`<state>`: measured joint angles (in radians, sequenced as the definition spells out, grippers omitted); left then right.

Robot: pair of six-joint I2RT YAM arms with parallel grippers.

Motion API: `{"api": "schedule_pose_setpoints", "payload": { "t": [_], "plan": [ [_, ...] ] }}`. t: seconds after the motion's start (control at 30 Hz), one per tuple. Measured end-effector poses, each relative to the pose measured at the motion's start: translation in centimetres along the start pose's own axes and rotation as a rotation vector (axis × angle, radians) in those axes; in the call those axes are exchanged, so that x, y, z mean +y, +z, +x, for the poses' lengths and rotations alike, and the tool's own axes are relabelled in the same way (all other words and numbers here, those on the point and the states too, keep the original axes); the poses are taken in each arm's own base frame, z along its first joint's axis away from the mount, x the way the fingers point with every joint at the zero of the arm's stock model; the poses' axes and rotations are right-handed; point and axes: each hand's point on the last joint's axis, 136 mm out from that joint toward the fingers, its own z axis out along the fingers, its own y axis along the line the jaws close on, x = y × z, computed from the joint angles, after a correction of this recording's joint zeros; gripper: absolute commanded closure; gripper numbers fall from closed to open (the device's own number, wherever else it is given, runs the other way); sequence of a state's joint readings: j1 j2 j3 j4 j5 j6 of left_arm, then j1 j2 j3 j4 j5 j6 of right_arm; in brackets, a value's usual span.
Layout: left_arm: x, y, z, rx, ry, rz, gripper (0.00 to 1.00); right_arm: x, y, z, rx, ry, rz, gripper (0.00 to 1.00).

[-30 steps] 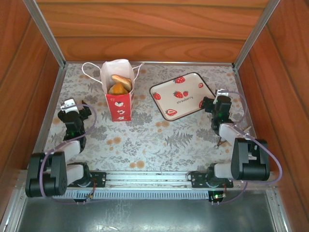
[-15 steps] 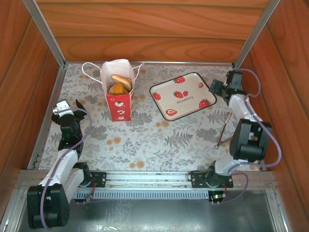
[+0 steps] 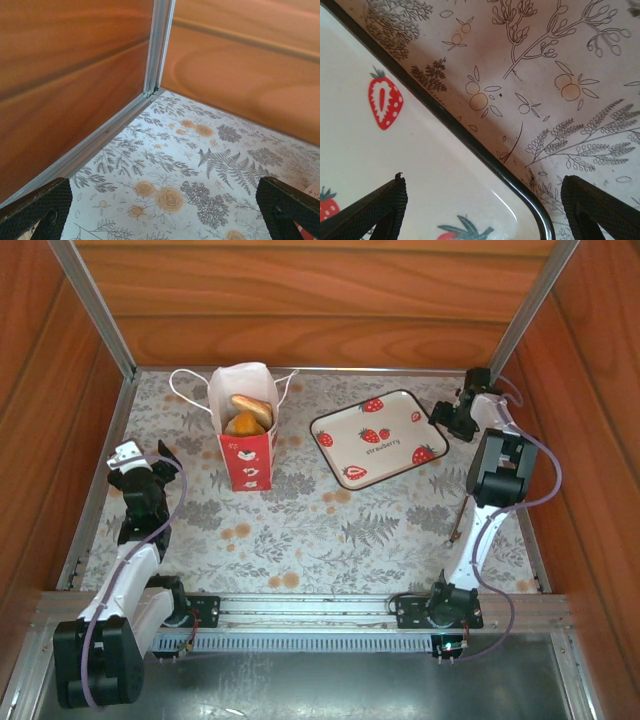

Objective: Take the fake bread out of the paper bag

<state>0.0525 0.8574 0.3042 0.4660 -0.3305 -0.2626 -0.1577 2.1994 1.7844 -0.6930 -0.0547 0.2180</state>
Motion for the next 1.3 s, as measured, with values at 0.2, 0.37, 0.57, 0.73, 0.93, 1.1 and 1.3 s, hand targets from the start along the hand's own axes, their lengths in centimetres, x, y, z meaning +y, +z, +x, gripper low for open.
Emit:
{"api": "schedule_pose_setpoints", "payload": {
  "t": [0.2, 0.37, 0.57, 0.73, 0.93, 1.1, 1.3],
  "plan": [
    [-0.4, 0.1, -0.5, 0.002, -0.008, 0.015, 0.00, 0.3, -0.8, -0.6, 0.041, 0.009, 0.005, 0.17],
    [-0.6, 0.1, -0.7, 0.006, -0.014, 0.020, 0.00, 0.5, -2.0, -0.6, 0.065, 0.039, 0.014, 0.18],
    [-1.1, 0.1, -1.4, 0.001, -0.028, 0.038, 0.00, 0.9, -2.4, 0.6, 0.133, 0.095, 0.019, 0.20],
    [-1.3, -0.5, -2.3, -0.022, -0.039, 0.057, 0.00, 1.3, -1.3, 3.0, 0.184, 0.125, 0.047, 0.15],
    [-1.6, -0.6, -2.6, -0.023, -0.040, 0.070, 0.00, 1.2, 0.5, 5.4, 0.213, 0.202, 0.097, 0.00],
    [-1.7, -0.6, -2.4, -0.014, -0.039, 0.080, 0.00, 0.2, 0.4, 6.5, 0.179, 0.280, 0.137, 0.00],
    [-1.8, -0.6, -2.2, -0.006, -0.040, 0.083, 0.00, 0.1, -0.2, 5.2, 0.107, 0.326, 0.140, 0.04]
  ]
}}
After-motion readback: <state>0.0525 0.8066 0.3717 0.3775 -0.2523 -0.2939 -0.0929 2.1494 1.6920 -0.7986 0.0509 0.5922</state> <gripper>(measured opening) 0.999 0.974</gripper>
